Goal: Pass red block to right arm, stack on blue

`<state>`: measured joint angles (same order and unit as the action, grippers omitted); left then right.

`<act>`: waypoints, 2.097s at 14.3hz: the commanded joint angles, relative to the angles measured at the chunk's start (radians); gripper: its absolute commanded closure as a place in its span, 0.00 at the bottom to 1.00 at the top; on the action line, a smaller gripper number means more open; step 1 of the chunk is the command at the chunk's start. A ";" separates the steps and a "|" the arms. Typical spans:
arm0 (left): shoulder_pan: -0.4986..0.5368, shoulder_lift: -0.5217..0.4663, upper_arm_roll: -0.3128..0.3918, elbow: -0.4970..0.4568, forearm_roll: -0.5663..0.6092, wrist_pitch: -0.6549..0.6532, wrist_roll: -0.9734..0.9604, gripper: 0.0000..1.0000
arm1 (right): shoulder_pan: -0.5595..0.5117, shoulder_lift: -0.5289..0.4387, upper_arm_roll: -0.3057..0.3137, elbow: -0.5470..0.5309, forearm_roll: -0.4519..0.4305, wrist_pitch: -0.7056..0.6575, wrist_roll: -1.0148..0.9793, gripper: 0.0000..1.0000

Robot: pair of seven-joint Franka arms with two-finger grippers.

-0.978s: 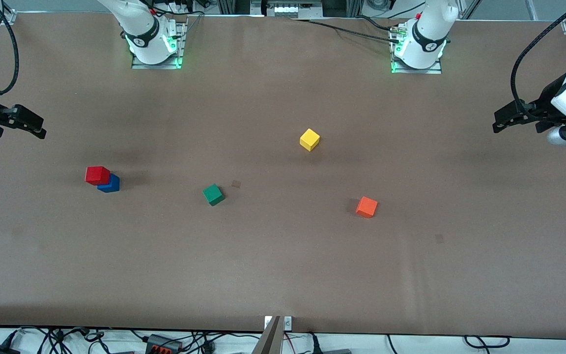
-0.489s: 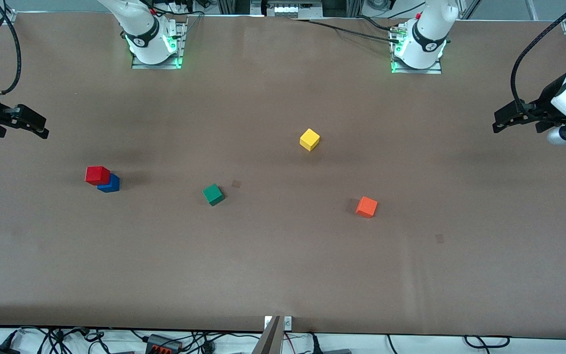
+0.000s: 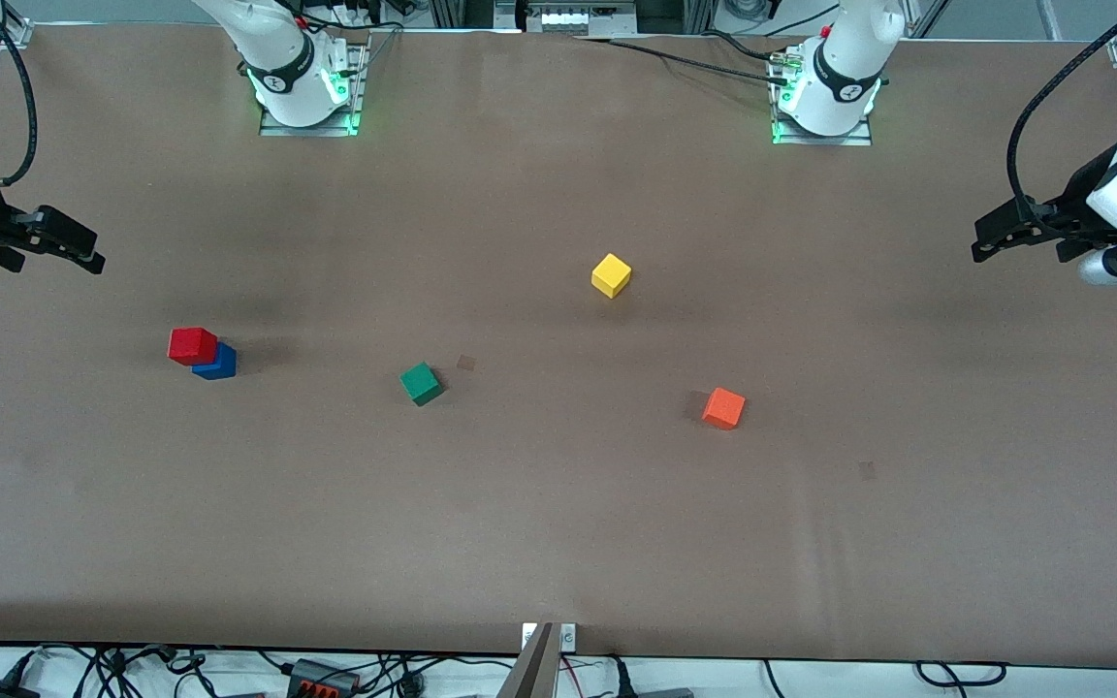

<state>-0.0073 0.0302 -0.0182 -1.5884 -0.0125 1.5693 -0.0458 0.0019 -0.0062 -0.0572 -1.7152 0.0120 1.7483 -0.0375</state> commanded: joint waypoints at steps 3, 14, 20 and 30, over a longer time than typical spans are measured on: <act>0.000 0.016 -0.002 0.039 -0.001 -0.026 0.023 0.00 | 0.003 -0.017 0.002 0.002 -0.032 -0.001 0.007 0.00; 0.006 0.017 0.000 0.047 0.000 -0.025 0.024 0.00 | -0.006 0.002 -0.003 0.028 -0.030 -0.009 -0.002 0.00; 0.007 0.017 0.000 0.047 0.000 -0.025 0.024 0.00 | -0.006 0.000 -0.003 0.035 -0.033 -0.013 -0.001 0.00; 0.010 0.017 0.000 0.047 -0.001 -0.026 0.024 0.00 | -0.008 0.009 0.002 0.035 -0.033 -0.009 0.001 0.00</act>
<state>-0.0032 0.0317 -0.0176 -1.5767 -0.0125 1.5693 -0.0458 -0.0006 -0.0047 -0.0620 -1.6980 -0.0101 1.7486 -0.0378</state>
